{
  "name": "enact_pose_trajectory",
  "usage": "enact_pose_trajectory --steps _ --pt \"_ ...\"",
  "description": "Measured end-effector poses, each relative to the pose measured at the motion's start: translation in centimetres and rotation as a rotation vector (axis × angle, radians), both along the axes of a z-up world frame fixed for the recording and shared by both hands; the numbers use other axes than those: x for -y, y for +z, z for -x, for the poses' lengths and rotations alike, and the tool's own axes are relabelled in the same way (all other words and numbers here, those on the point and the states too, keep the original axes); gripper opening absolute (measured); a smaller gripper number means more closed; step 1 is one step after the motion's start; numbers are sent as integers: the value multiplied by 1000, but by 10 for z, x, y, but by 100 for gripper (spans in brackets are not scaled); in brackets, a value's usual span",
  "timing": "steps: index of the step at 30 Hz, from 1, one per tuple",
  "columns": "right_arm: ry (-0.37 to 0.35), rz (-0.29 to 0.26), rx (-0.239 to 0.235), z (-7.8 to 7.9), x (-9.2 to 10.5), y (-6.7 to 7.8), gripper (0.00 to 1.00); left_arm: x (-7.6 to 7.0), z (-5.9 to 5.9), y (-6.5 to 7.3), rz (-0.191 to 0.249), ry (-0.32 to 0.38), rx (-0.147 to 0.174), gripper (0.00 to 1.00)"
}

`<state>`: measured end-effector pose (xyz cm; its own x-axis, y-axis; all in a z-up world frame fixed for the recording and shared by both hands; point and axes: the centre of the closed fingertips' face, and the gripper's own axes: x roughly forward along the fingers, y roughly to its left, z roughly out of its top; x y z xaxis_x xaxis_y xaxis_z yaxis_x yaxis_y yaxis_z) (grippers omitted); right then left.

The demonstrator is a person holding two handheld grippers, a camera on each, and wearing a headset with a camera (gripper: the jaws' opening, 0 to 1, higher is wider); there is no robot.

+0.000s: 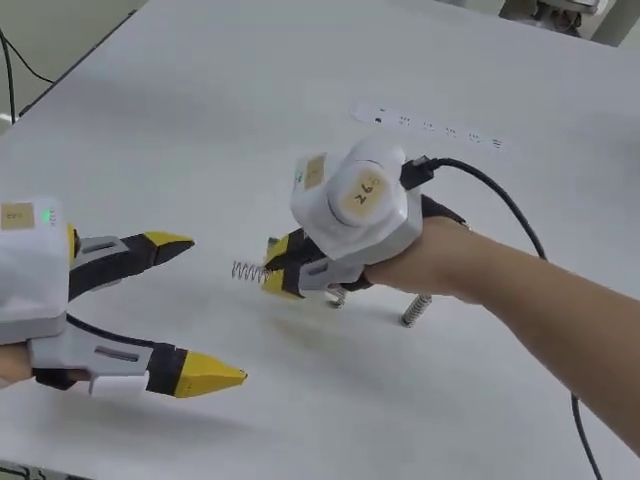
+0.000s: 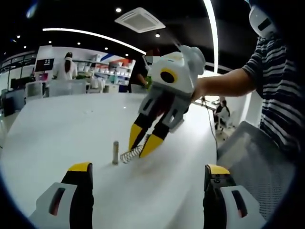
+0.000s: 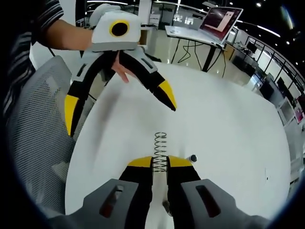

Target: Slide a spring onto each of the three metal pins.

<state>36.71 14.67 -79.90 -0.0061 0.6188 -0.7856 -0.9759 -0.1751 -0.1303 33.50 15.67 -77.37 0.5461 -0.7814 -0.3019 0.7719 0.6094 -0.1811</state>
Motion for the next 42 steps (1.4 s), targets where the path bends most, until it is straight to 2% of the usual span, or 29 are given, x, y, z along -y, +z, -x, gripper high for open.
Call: enact_pose_trajectory --steps 4,6,11,18,24,31,42 --pt "-12 -25 2 2 5 10 8 5 -1 1 -5 -16 15 91" --pt "-29 -49 -12 3 8 16 8 7 -2 2 1 -17 11 91" --pt "-41 -57 0 3 16 24 8 14 -2 1 2 -37 10 89" --pt "-28 -72 10 15 26 34 8 20 -1 0 4 -55 8 86" --pt "-17 -58 12 26 36 34 8 24 -2 4 15 -63 18 82" --pt "-8 -23 11 36 48 23 8 30 -1 6 25 -87 22 75" --pt "17 14 35 55 58 10 8 45 6 0 33 -148 -6 60"
